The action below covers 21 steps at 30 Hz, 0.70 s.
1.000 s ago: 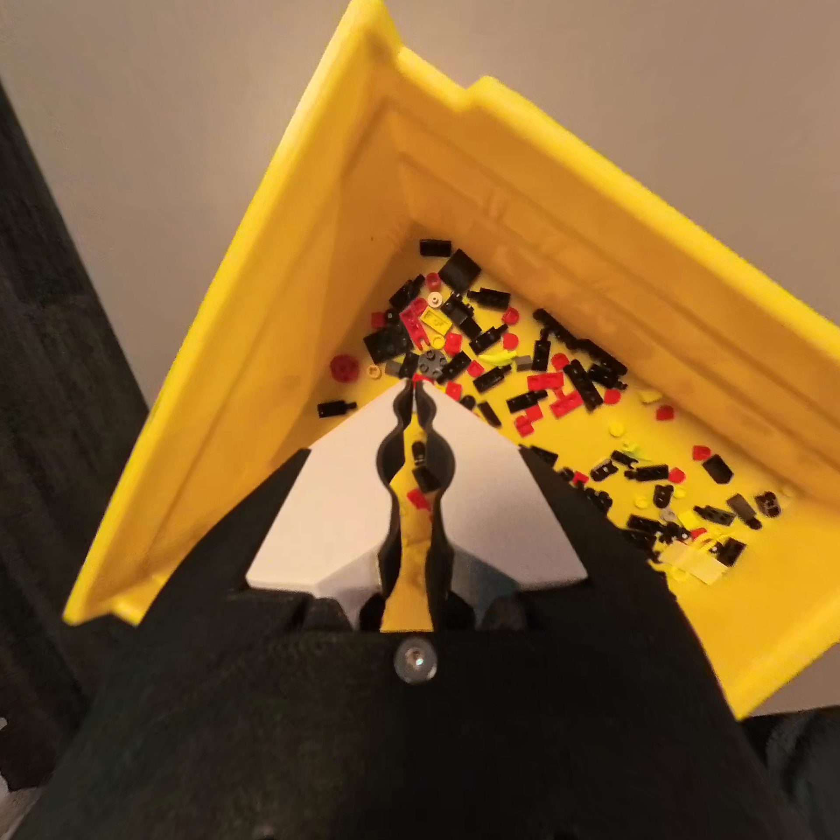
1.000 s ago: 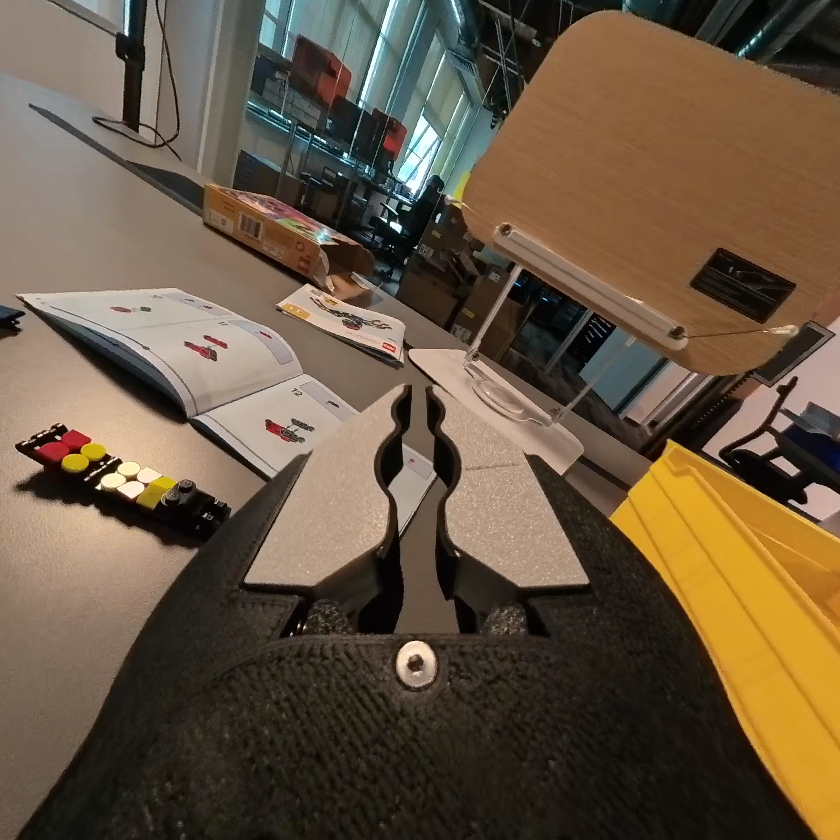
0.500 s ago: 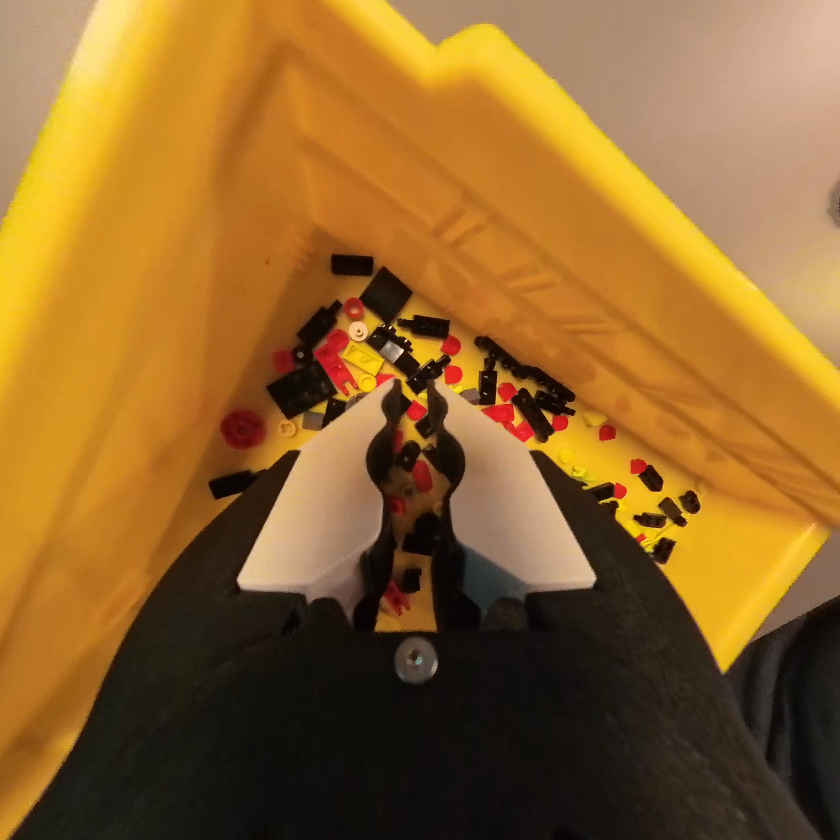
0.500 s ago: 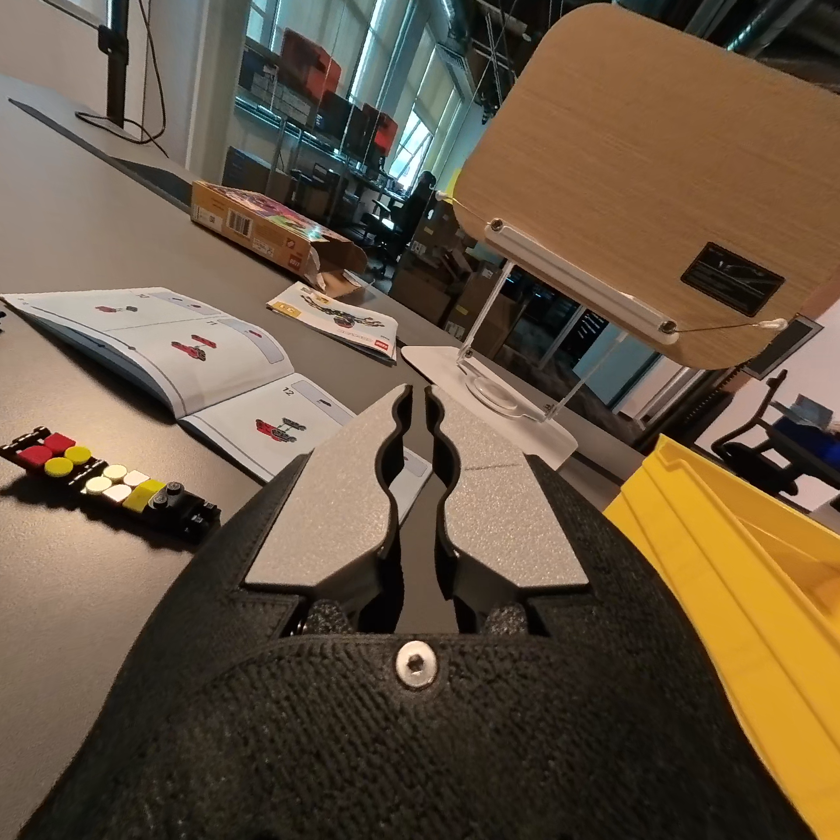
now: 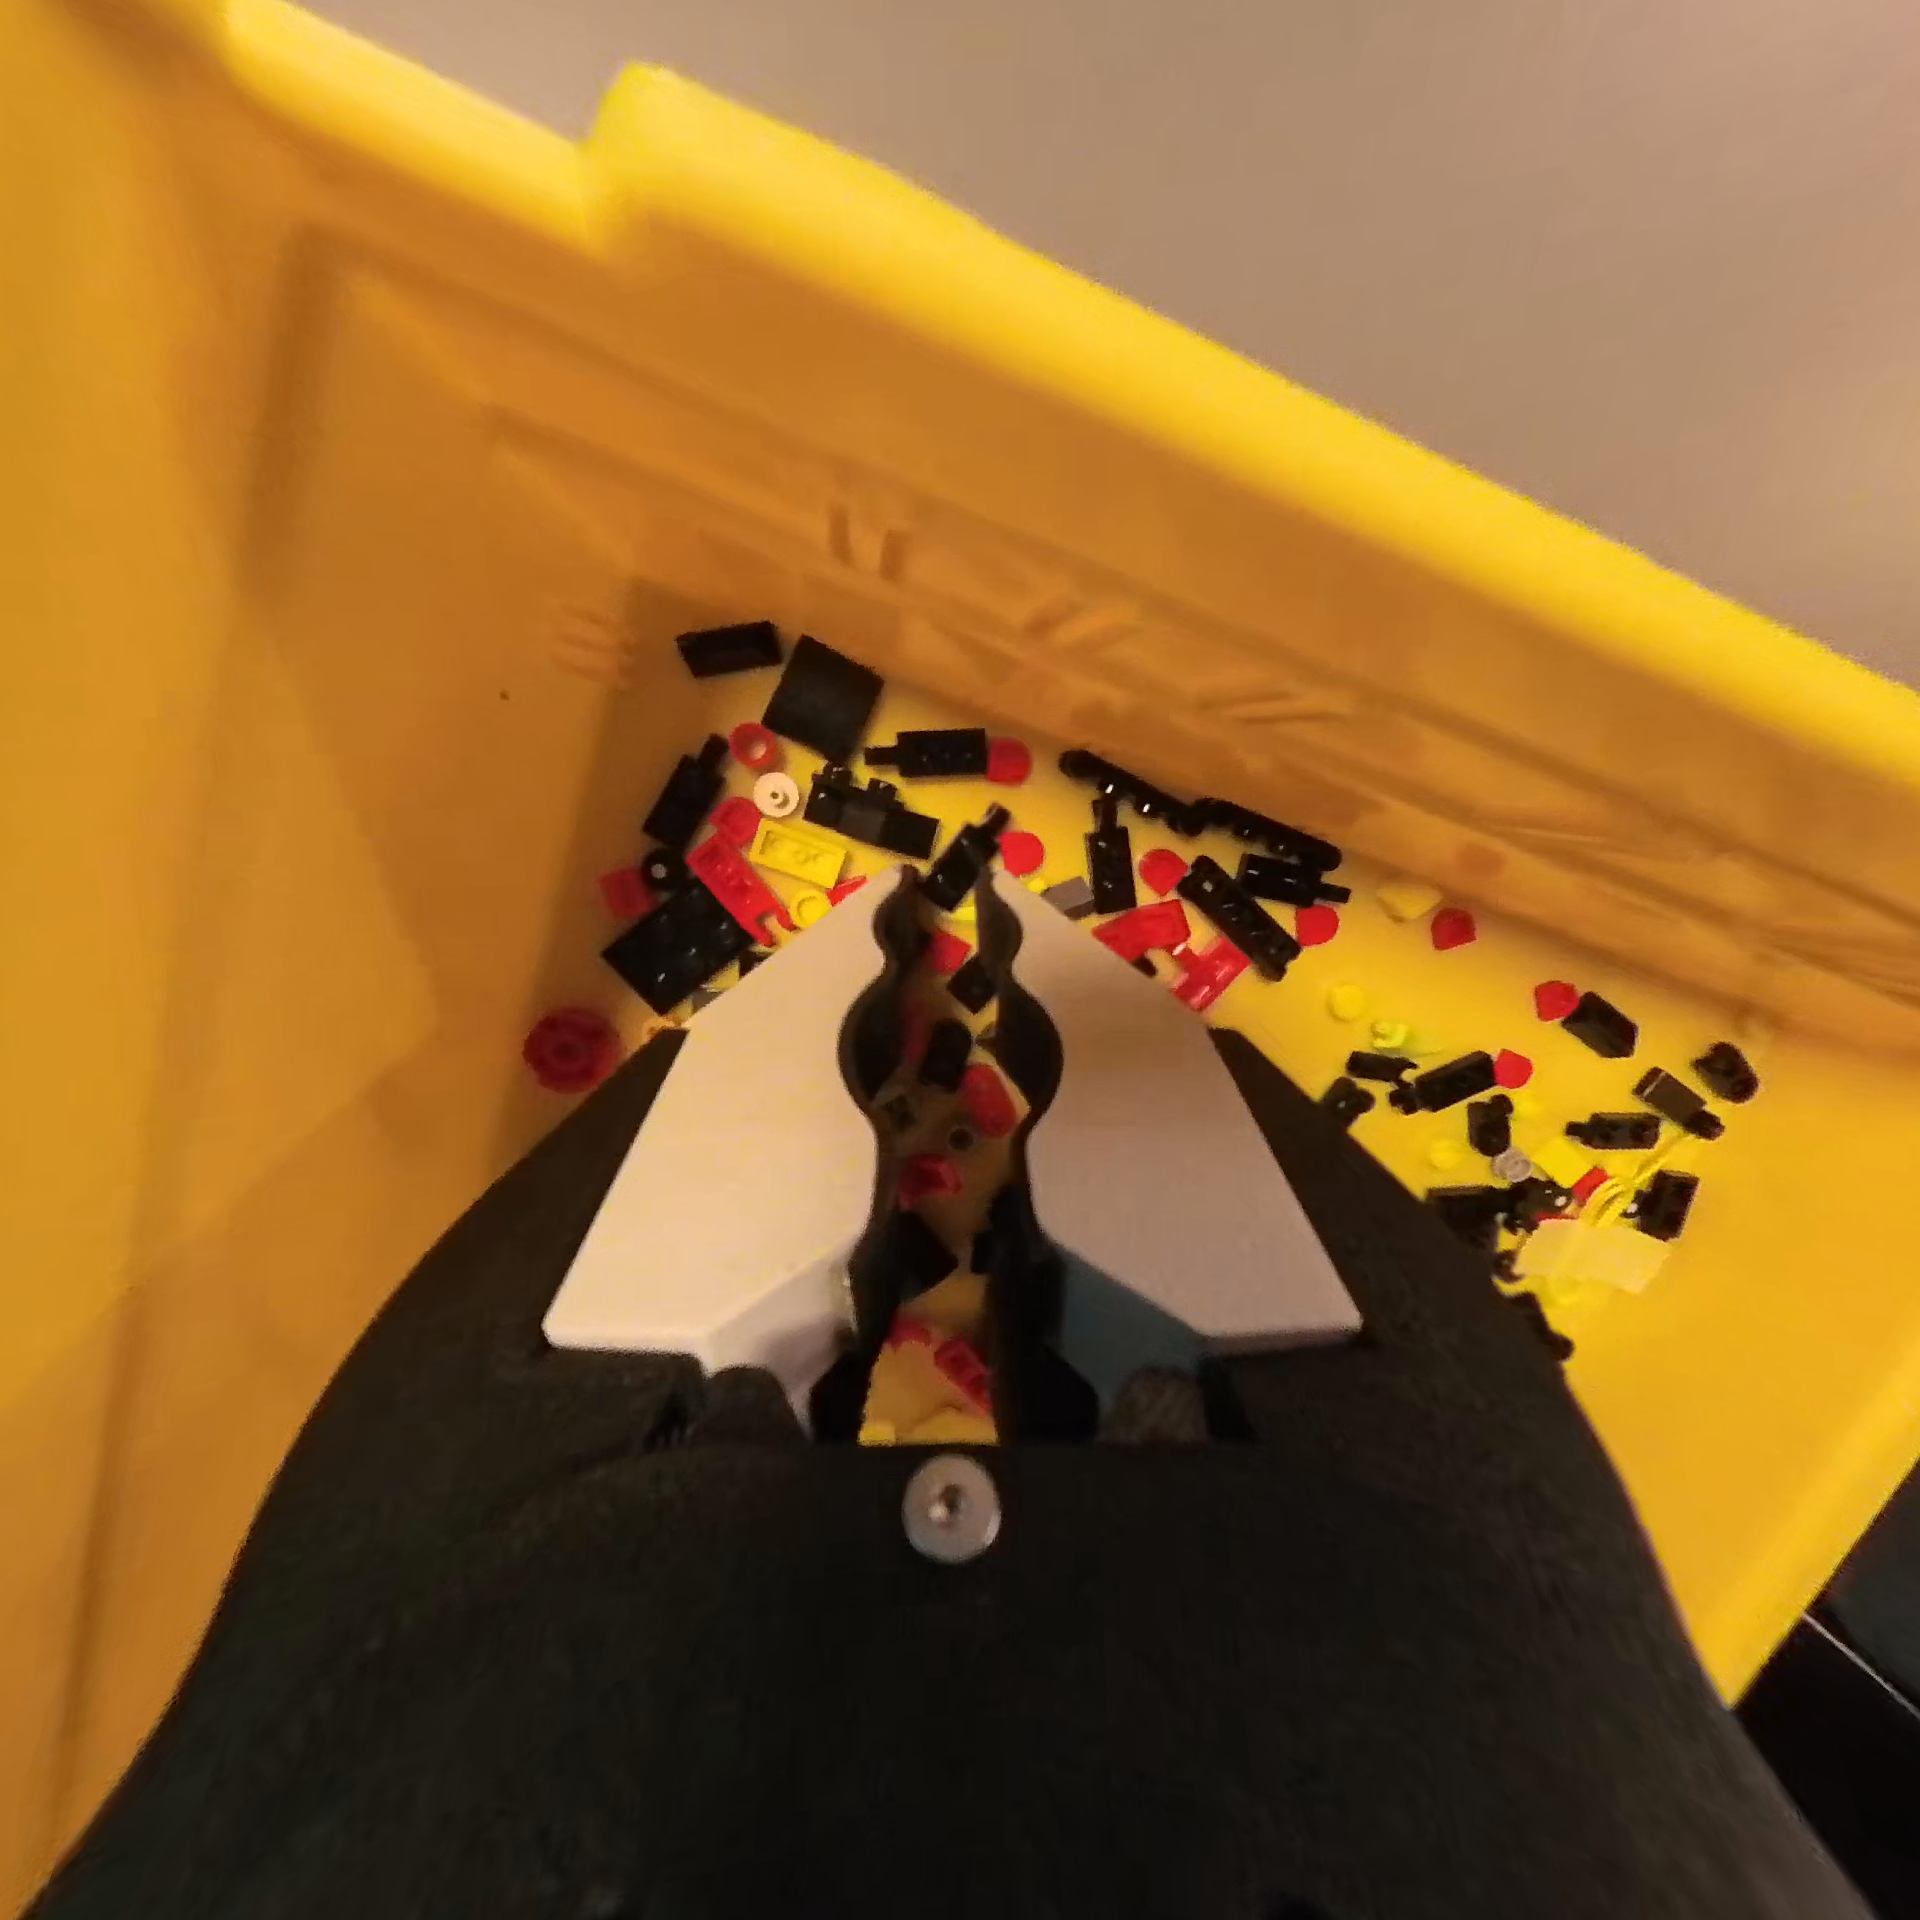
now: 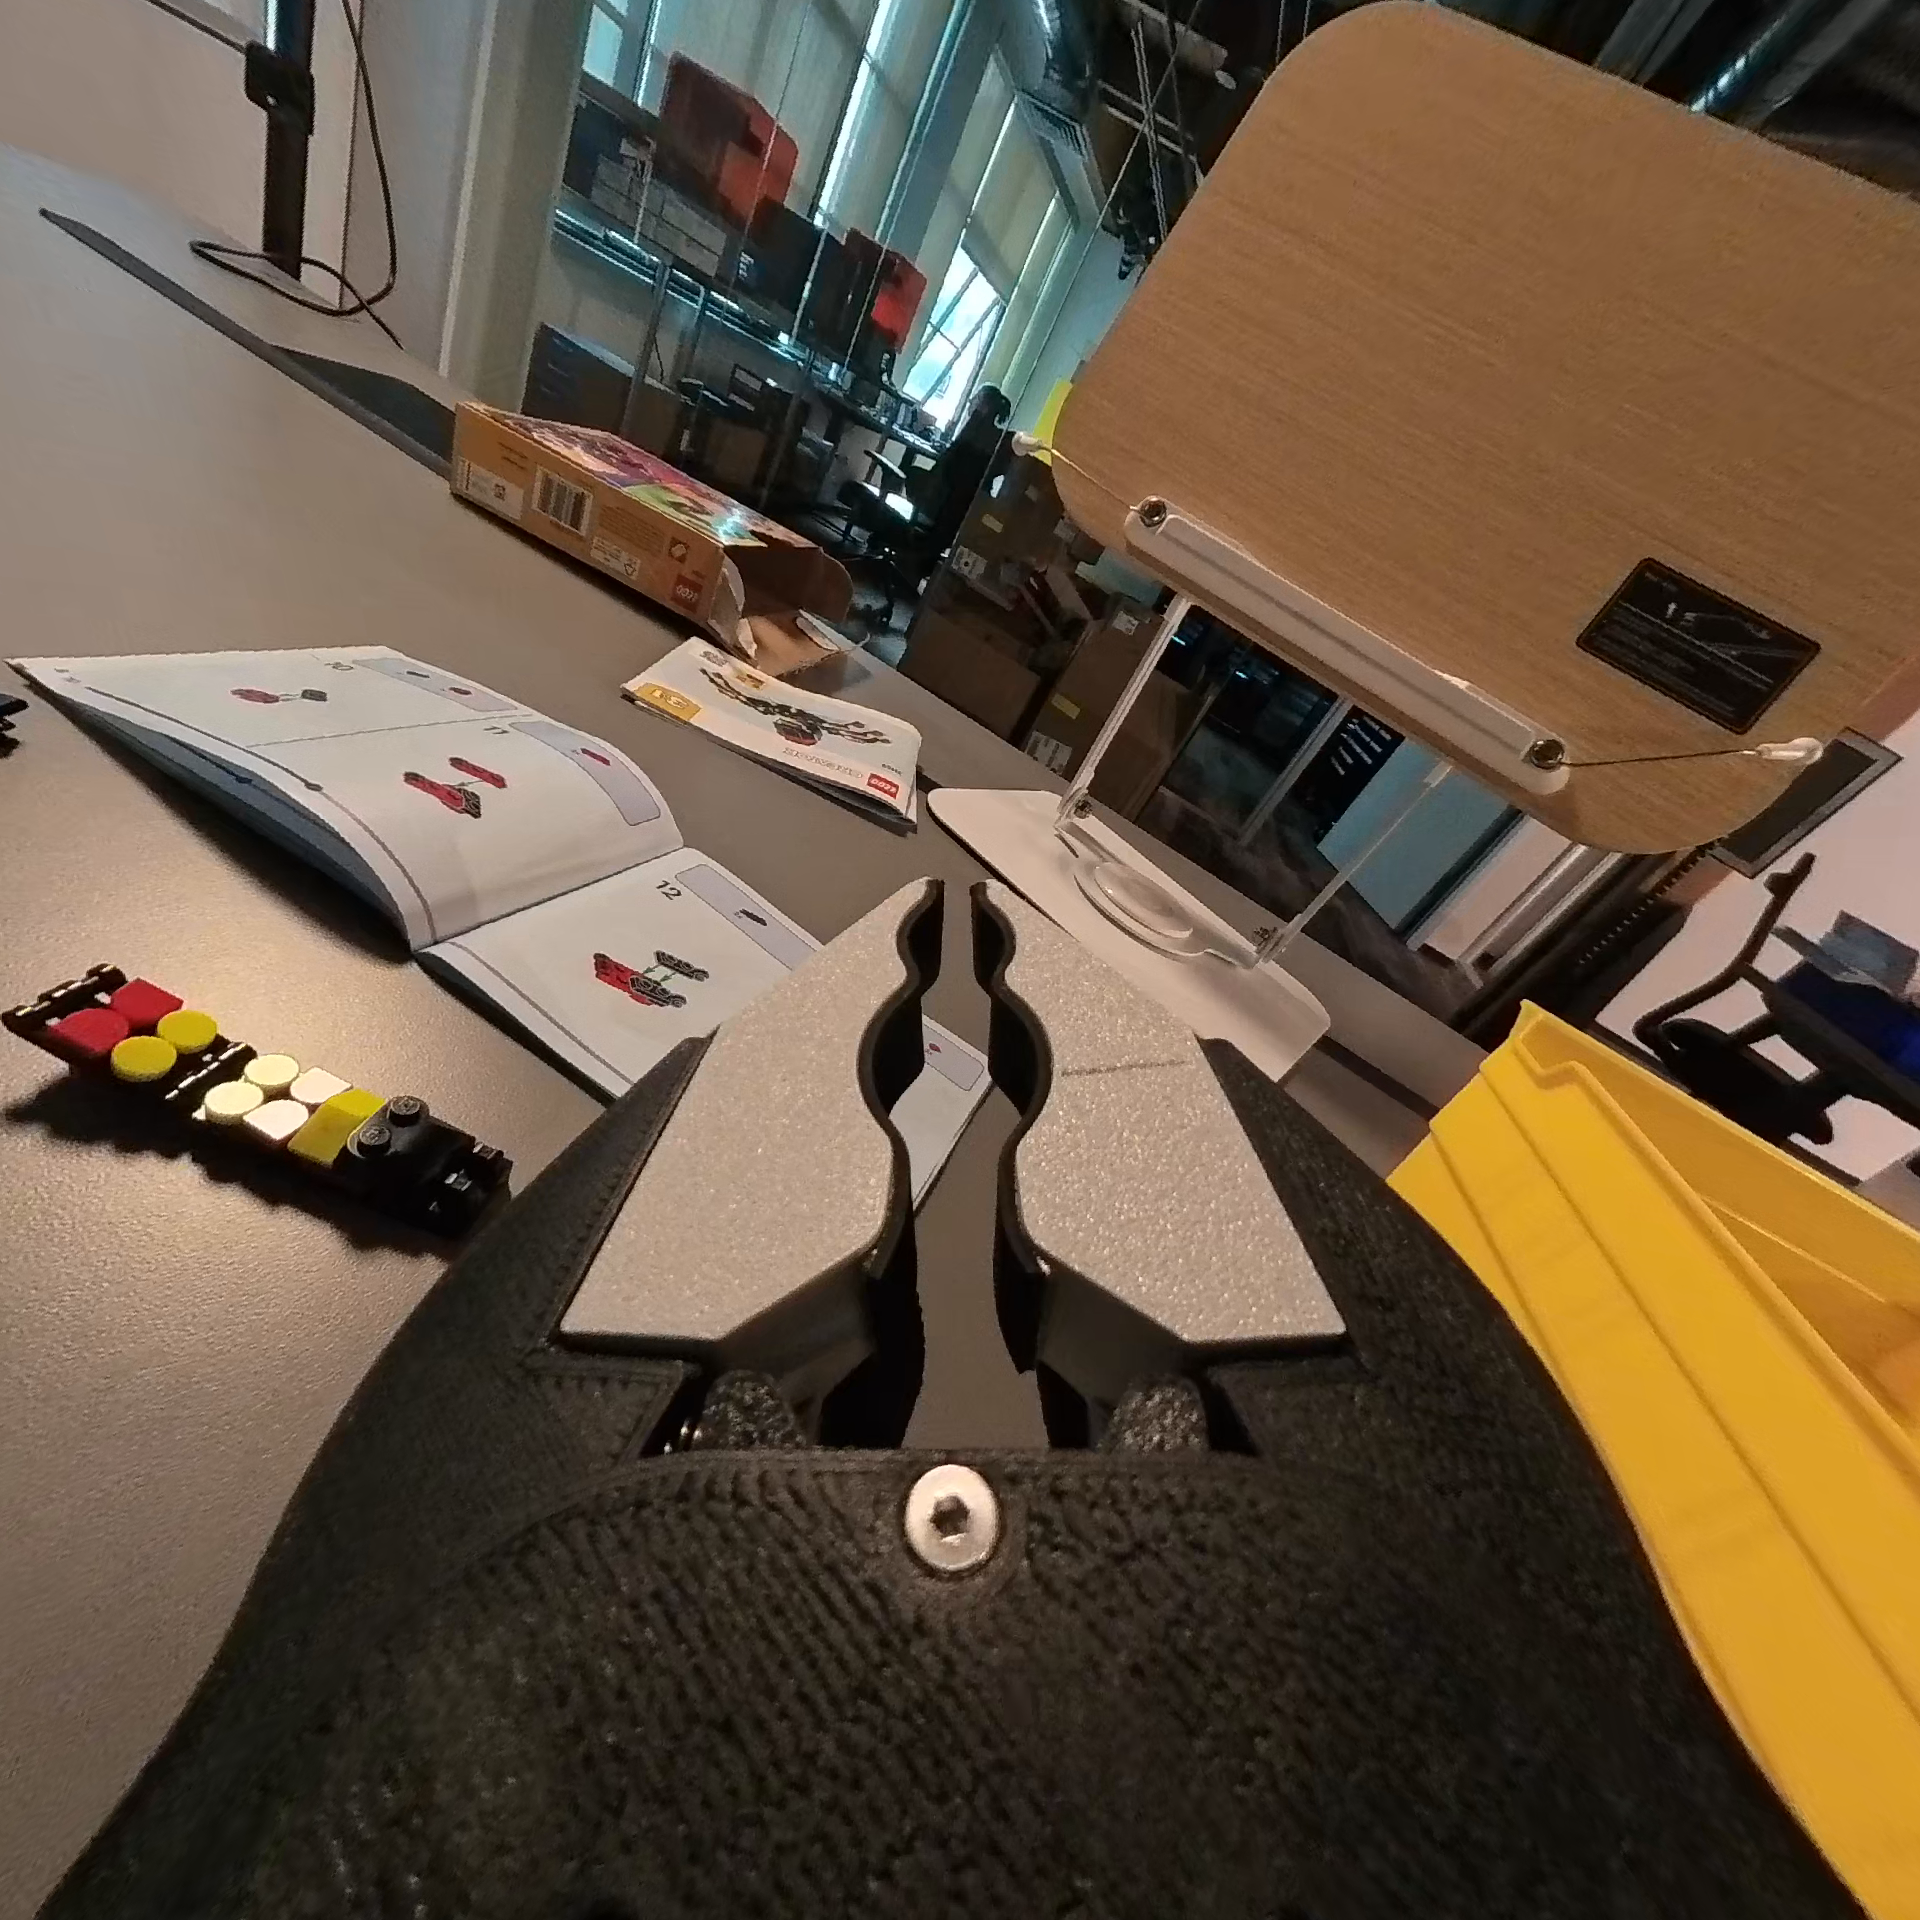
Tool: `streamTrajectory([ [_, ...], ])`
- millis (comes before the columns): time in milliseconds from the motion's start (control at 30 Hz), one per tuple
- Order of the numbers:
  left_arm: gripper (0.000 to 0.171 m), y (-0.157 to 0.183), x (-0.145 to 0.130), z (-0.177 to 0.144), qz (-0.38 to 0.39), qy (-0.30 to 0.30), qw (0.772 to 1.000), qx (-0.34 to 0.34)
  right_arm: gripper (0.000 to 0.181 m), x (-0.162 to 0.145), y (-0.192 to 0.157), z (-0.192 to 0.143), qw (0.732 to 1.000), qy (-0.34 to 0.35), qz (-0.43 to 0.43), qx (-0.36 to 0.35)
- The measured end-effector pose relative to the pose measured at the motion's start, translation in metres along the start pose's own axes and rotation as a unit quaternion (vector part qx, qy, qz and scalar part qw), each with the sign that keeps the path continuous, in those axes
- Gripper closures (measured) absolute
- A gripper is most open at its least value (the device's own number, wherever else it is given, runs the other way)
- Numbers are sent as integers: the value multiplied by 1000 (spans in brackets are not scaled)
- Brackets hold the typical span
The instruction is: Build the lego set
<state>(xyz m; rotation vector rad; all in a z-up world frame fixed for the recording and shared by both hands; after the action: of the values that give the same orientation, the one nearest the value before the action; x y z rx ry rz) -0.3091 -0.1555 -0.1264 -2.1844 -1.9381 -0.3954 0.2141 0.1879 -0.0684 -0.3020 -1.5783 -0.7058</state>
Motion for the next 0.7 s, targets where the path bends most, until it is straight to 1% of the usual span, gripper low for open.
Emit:
streamTrajectory([
  [100, 161, 2, -1, 0, 12, -7, 1000, 5, 178, 0, 0, 0, 1000, 0, -1, 1],
  [200, 163, 4, -1, -1, 47, -18, 999, 20, 178, 0, -1, 0, 1000, 1, 0, 3],
  [233, 165, 4, -2, -2, 56, -24, 998, 30, 178, 0, 0, 0, 1000, 1, 1, 3],
  [300, 166, -2, -1, -10, 75, -24, 994, 82, 178, 1, -1, 0, 1000, 3, 1, 4],
  [333, 166, -3, 4, -19, 80, -9, 991, 110, 178, 1, -1, 0, 1000, 3, 0, 4],
  [367, 166, -4, 12, -33, 77, 20, 986, 143, 178, 1, -1, -1, 1000, 3, 0, 5],
  [433, 167, 7, 33, -69, 70, 108, 971, 201, 178, 1, -2, 0, 1000, 4, 2, 8],
  [500, 167, 40, 54, -108, 74, 205, 951, 220, 178, 1, -2, 0, 1000, 5, 4, 10],
  [567, 167, 89, 74, -140, 104, 290, 927, 212, 178, 2, -2, 0, 1000, 6, 6, 13],
  [600, 167, 115, 81, -150, 127, 317, 916, 209, 178, 2, -3, 0, 1000, 6, 6, 14],
  [633, 166, 137, 87, -155, 150, 329, 908, 212, 178, 2, -3, 1, 1000, 6, 6, 16],
  [700, 166, 175, 95, -157, 198, 334, 894, 224, 178, 2, -4, 1, 1000, 6, 6, 18],
])
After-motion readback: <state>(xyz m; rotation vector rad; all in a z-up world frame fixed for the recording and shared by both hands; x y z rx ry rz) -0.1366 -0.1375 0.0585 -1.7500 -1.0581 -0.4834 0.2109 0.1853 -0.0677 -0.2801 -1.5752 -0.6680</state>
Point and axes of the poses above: each gripper's, where its closed fingertips meet, z out along the fingers, x out of its top, y = z × x across the jaws, the point moved 3 cm from there along -z, back along the fingers, and after that the axes turned 12 degrees about z, right-handed, at the moved point
